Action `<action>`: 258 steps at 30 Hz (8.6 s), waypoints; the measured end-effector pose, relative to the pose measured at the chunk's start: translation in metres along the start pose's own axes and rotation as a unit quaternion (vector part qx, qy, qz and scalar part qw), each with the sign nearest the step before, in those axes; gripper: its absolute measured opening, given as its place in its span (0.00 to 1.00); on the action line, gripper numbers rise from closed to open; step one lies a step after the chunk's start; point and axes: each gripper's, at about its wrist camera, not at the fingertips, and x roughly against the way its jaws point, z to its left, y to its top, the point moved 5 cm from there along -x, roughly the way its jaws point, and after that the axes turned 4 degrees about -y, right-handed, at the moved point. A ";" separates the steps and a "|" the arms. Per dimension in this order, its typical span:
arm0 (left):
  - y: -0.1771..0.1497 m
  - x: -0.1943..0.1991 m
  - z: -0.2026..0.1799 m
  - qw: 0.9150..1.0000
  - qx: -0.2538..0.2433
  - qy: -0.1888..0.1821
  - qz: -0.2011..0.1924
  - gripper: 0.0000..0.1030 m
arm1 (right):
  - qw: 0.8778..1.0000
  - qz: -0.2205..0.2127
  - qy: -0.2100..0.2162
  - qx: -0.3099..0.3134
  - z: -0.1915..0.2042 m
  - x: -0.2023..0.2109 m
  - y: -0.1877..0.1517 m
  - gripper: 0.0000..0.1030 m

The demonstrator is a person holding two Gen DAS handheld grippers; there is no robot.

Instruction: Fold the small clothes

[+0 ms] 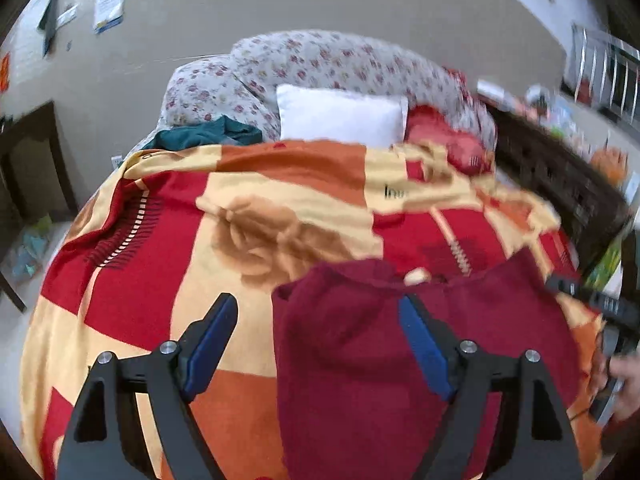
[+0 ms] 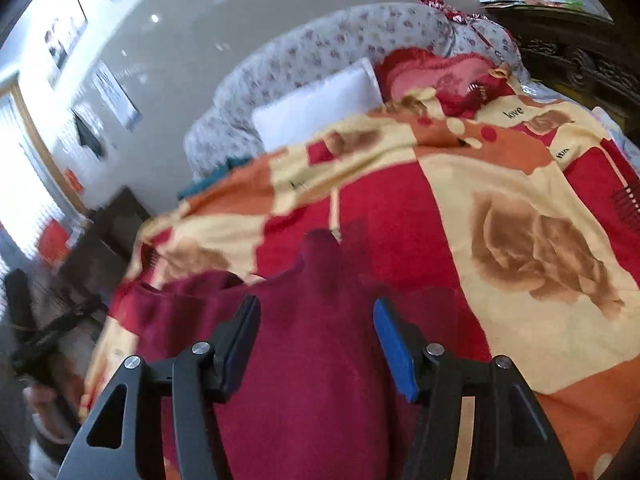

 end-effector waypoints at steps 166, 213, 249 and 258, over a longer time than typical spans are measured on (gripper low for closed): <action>-0.121 0.001 0.015 0.977 0.120 -0.175 0.013 0.30 | 0.982 0.134 0.061 0.120 0.228 -0.106 -0.057 0.41; -0.100 0.025 -0.246 0.954 -0.085 -0.281 0.055 0.63 | 0.991 0.034 -0.076 0.108 -0.017 -0.010 -0.014 0.23; -0.113 0.014 -0.175 0.992 -0.081 -0.092 0.009 0.75 | 0.985 0.001 -0.088 0.151 0.035 0.094 -0.088 0.32; -0.104 -0.008 -0.170 0.995 -0.065 -0.069 0.017 0.77 | 0.981 0.037 -0.109 0.157 0.025 0.070 -0.112 0.33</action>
